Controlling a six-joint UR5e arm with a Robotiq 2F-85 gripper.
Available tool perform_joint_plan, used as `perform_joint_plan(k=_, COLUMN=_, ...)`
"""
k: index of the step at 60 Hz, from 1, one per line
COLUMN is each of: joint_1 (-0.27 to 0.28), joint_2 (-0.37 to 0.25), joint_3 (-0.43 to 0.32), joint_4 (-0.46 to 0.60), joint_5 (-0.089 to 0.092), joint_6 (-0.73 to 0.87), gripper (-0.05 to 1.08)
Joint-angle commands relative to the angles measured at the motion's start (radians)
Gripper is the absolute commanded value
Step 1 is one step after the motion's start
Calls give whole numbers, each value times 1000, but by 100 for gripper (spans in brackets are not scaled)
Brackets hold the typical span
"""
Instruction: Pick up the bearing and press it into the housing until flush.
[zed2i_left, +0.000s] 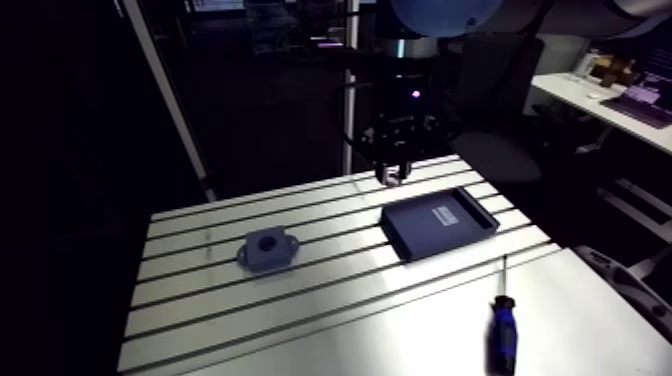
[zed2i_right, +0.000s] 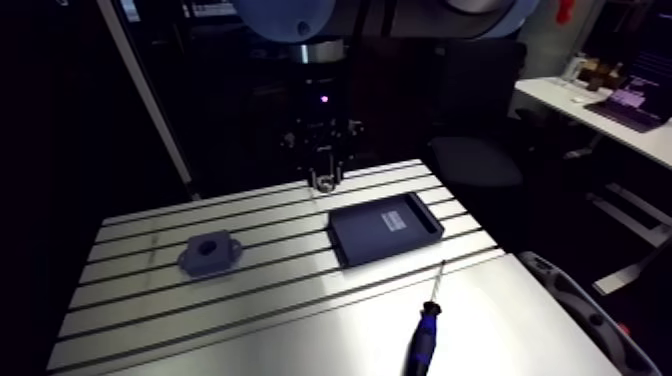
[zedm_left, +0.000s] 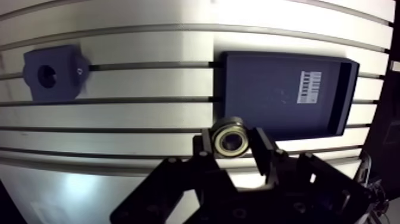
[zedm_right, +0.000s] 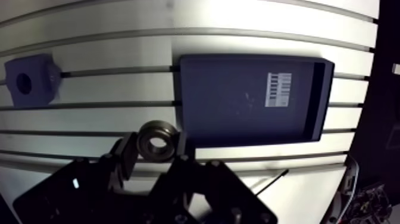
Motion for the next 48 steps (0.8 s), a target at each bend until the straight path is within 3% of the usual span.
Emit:
perform_joint_plan(k=1, joint_1=162, joint_2=-4, joint_3=-63, joint_4=29, joint_5=6, joint_6=144, gripper=67)
perform_joint_plan(k=11, joint_1=197, joint_2=-8, joint_3=-63, joint_4=26, joint_5=11, joint_6=144, gripper=67)
perform_joint_plan(k=30, joint_1=213, joint_2=-4, joint_3=-54, joint_4=20, joint_5=12, joint_6=148, gripper=67)
perform_joint_plan(k=48, joint_1=266, joint_2=35, joint_3=-49, joint_4=11, joint_5=12, joint_6=287, gripper=67)
